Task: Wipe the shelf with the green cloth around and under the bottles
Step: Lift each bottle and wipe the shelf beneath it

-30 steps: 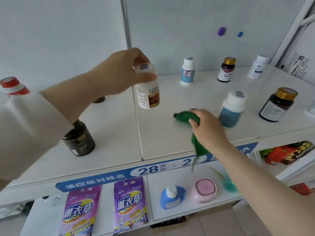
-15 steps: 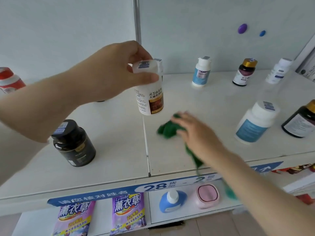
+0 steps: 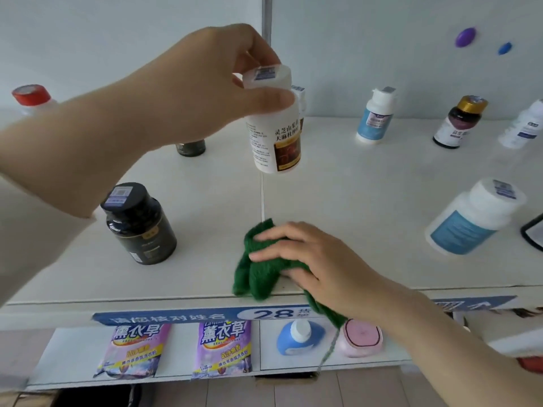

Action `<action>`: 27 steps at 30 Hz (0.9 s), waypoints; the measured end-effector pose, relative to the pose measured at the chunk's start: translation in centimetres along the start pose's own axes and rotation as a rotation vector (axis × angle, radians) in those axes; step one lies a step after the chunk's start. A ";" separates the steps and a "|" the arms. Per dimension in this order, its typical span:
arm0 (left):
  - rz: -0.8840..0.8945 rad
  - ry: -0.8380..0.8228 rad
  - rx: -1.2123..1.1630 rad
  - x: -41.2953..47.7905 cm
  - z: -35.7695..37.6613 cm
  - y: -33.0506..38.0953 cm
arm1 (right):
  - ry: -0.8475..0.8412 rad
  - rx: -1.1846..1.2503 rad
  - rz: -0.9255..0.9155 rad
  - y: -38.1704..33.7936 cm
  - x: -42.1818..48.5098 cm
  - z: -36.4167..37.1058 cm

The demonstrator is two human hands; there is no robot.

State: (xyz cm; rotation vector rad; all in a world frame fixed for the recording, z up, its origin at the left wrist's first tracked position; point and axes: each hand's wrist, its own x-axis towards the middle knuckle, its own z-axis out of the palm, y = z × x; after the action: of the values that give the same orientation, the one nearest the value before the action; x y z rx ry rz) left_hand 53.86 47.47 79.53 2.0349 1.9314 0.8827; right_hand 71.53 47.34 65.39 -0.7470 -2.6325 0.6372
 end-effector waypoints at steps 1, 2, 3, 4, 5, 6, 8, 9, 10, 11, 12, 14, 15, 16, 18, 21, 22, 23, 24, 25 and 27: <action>0.005 -0.001 -0.004 0.0 0.0 0.1 | -0.055 0.072 -0.028 -0.4 -1.1 -0.4; 0.007 -0.004 -0.013 0.0 0.0 0.3 | -0.105 0.151 -0.031 -0.7 -2.0 -0.9; 0.007 -0.004 -0.022 0.0 0.0 0.4 | -0.138 0.239 -0.011 -1.0 -2.6 -1.6; 0.007 -0.004 -0.024 -0.1 0.0 0.4 | -0.153 0.318 0.025 -1.1 -2.9 -2.3; 0.011 -0.006 -0.019 -0.2 0.0 0.4 | -0.135 0.365 0.063 -0.9 -2.9 -3.1; 0.015 -0.010 -0.011 -0.2 0.1 0.4 | -0.073 0.382 0.103 -0.6 -2.7 -4.0; 0.018 -0.019 0.003 -0.5 0.2 0.3 | 0.118 0.283 0.198 1.1 -1.7 -5.4; 0.014 -0.021 0.004 -0.6 0.3 0.3 | 0.176 0.205 0.250 2.1 -0.9 -5.9; 0.008 -0.024 0.002 -0.7 0.4 0.3 | 0.204 0.134 0.297 2.9 0.1 -6.0; 0.002 -0.027 0.000 -0.9 0.4 0.3 | 0.198 0.063 0.324 3.5 0.9 -5.7; -0.003 -0.029 -0.001 -1.0 0.4 0.4 | 0.164 -0.009 0.329 4.0 1.6 -5.0; -0.017 -0.029 -0.008 -1.3 0.4 0.5 | 0.079 -0.088 0.292 3.6 2.3 -3.3; -0.023 -0.026 -0.015 -1.4 0.4 0.6 | 0.055 -0.073 0.244 2.7 2.3 -2.5; -0.022 -0.022 -0.018 -1.5 0.4 0.6 | 0.039 -0.026 0.177 1.6 1.9 -1.7; -0.003 -0.018 -0.008 -1.5 0.5 0.6 | -0.008 0.066 0.057 -0.7 0.5 -0.6; 0.018 -0.044 0.005 -1.6 0.9 0.9 | -0.082 0.227 0.010 -2.3 -2.5 -0.1; 0.023 -0.059 0.006 -1.7 1.1 1.0 | -0.090 0.296 0.045 -2.5 -3.4 -0.5; 0.028 -0.075 0.010 -1.8 1.4 1.2 | -0.087 0.363 0.101 -2.5 -4.2 -1.1; 0.031 -0.092 0.015 -1.9 1.7 1.3 | -0.055 0.419 0.165 -2.4 -4.9 -1.7; 0.033 -0.110 0.017 -2.0 2.1 1.3 | 0.018 0.460 0.229 -2.3 -5.5 -2.4; 0.020 -0.140 0.009 -2.2 3.0 1.4 | 0.230 0.513 0.331 -1.5 -6.3 -3.4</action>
State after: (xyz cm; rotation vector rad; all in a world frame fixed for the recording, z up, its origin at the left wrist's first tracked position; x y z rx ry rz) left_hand 56.74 45.94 77.22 2.0651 1.8476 0.7163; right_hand 77.42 43.75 67.82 -1.0196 -2.0209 1.1792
